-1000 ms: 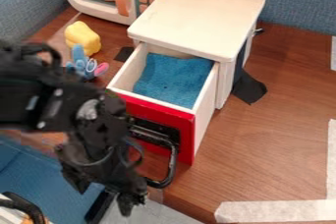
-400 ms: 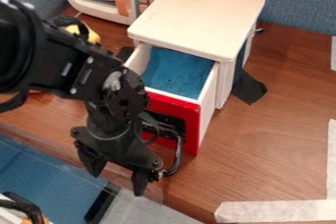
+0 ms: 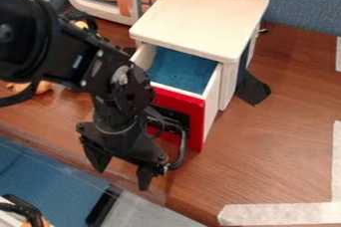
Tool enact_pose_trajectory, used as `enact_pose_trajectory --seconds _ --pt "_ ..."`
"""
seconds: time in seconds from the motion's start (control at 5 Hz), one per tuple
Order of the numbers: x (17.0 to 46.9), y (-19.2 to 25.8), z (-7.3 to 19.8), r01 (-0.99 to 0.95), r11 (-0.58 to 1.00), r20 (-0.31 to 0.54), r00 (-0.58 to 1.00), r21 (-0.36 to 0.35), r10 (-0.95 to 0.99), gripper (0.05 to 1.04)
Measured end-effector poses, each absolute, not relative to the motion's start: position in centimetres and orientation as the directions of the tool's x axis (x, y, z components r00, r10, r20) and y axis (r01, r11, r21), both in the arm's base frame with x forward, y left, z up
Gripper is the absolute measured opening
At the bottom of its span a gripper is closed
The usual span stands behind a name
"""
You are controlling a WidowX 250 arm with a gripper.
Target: Fechou a gaveta
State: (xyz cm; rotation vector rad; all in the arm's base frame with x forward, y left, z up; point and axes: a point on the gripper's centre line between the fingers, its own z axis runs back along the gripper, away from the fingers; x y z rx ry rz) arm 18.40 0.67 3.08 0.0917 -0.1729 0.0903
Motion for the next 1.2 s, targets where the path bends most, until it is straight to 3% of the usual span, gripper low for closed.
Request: enact_pose_trajectory --seconds 1.2 --pt "25.4 2.8 2.7 -0.211 0.973 0.209 0.959 0.091 0.189 1.001"
